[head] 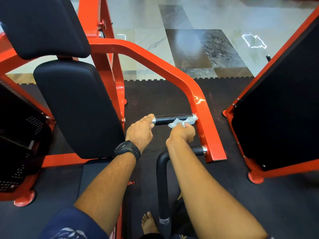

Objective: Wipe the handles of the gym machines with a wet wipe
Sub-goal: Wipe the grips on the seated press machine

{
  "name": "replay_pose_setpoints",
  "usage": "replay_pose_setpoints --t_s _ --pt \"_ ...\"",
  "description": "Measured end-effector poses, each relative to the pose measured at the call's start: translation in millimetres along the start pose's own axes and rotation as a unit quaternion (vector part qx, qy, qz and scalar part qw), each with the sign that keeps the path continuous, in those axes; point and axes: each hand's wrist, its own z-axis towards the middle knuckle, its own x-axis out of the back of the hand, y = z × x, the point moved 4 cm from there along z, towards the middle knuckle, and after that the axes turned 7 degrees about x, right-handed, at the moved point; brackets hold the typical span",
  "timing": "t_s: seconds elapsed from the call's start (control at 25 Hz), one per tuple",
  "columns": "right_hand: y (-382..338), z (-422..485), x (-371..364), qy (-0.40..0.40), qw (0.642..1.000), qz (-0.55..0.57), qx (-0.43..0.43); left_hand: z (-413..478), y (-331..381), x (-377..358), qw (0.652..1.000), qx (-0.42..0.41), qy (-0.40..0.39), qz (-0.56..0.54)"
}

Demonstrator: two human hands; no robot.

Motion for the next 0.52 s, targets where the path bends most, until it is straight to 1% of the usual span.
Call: replay_pose_setpoints --t_s 0.04,0.08,0.12,0.2,0.28,0.36,0.44,0.52 --pt "-0.2 -1.6 -4.4 0.020 0.998 0.057 -0.037 0.1 0.3 0.1 1.000 -0.001 0.000 0.000" --pt "1.7 -4.1 -8.6 0.032 0.995 0.075 -0.053 -0.3 0.5 0.2 1.000 -0.002 0.000 -0.001" --pt "7.1 -3.9 -13.6 0.030 0.995 0.075 -0.053 -0.9 0.2 0.4 1.000 -0.003 -0.001 -0.002" --pt "15.4 -14.4 -15.4 -0.003 0.998 0.053 -0.042 -2.2 0.5 0.6 1.000 -0.010 -0.004 -0.010" --pt "15.9 -14.6 -12.7 -0.026 0.997 0.045 -0.056 -1.9 1.3 1.6 1.000 -0.017 -0.001 -0.013" --pt "11.3 -3.7 -12.0 -0.026 0.996 0.060 -0.062 -1.1 -0.2 1.9 1.000 -0.015 0.003 -0.012" --pt "6.0 -6.2 -13.3 -0.023 0.997 0.044 -0.067 -1.5 -1.8 1.0 1.000 -0.016 0.002 -0.013" --pt "10.2 -15.0 -18.4 -0.047 0.996 0.022 -0.077 -0.7 -2.7 0.7 1.000 -0.018 0.000 -0.017"
